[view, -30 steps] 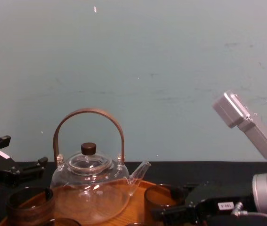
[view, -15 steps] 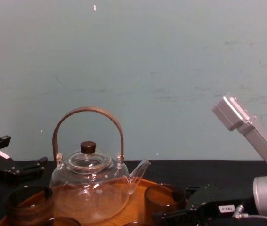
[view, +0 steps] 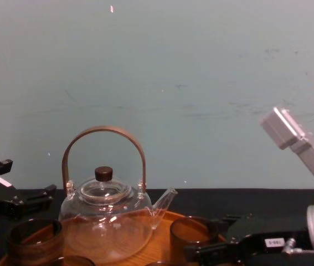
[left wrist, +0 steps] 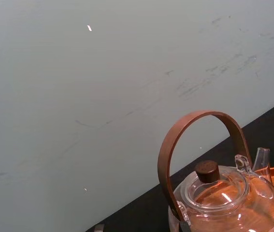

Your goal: Pick up the glass from the table and place it on the tray.

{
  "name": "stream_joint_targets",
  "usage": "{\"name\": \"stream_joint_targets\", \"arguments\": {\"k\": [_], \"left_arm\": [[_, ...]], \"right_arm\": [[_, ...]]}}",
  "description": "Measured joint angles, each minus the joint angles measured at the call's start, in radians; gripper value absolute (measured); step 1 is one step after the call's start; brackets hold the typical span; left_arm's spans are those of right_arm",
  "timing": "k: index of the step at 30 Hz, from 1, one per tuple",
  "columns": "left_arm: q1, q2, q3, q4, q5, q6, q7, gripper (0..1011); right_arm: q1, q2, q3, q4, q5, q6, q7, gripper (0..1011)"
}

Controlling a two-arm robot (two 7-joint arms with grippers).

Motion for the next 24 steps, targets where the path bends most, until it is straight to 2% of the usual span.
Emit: {"name": "stream_joint_targets", "arguments": {"k": [2, 14, 20, 24], "left_arm": [[0.000, 0.000, 0.000, 0.000, 0.000, 0.000, 0.000, 1002], [0.000, 0.000, 0.000, 0.000, 0.000, 0.000, 0.000, 1001], [0.000, 0.000, 0.000, 0.000, 0.000, 0.000, 0.000, 1001], [0.000, 0.000, 0.000, 0.000, 0.000, 0.000, 0.000, 1002]], "right_arm": [[-0.007, 0.009, 0.003, -0.012, 0.005, 0.001, 0.005, 1002], [-0.092, 0.120, 0.037, -0.168, 0.054, 0.022, 0.015, 1002], [-0.155, 0.196, 0.084, -0.270, 0.097, 0.020, -0.006, 1002], [-0.186, 0.224, 0.109, -0.313, 0.116, 0.008, -0.027, 1002]]}}
